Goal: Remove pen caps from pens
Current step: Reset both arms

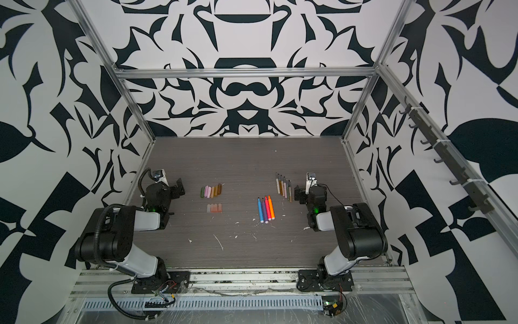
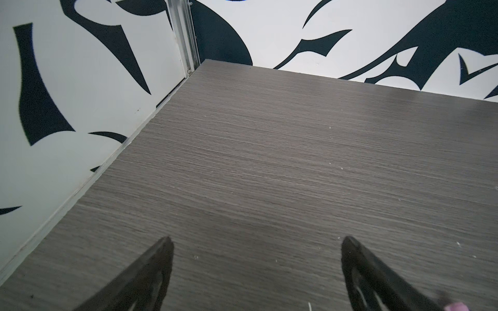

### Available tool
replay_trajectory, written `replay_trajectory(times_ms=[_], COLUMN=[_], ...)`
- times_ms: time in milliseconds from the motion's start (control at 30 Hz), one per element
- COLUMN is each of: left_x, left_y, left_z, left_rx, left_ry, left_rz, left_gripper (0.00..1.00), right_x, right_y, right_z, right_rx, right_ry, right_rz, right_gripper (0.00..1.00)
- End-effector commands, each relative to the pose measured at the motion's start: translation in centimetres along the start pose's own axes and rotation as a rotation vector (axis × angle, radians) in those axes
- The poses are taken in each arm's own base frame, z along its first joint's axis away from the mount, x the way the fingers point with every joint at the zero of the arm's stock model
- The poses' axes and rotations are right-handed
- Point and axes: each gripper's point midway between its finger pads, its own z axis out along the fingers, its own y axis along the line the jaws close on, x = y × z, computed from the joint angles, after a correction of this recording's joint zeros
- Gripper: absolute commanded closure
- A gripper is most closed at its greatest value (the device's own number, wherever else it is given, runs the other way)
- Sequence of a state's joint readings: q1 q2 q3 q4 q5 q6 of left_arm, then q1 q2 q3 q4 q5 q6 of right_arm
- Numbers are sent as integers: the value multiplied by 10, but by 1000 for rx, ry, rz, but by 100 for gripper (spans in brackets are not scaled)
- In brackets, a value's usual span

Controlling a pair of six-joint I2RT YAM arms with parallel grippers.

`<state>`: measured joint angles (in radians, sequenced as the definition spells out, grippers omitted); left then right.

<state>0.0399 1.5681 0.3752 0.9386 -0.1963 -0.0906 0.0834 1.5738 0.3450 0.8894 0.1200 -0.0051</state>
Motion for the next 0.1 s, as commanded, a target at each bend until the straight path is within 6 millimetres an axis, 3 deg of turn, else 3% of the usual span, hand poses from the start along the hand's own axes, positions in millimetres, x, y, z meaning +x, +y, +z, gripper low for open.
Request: replay_trajectory(times_ms=[0,67], left_x=[0,0], left_y=[0,0], left_z=[-2,-1], left_rx=[6,5], left_ry=[-1,-2], left_rz=[1,0], left_gripper=[1,1], right_x=[-17,-16], right_y=[-1,-1], right_z=[2,-2], right_rx=[-19,-16], right_ry=[-47,-54], right_rz=[22,18], right_gripper=[1,1])
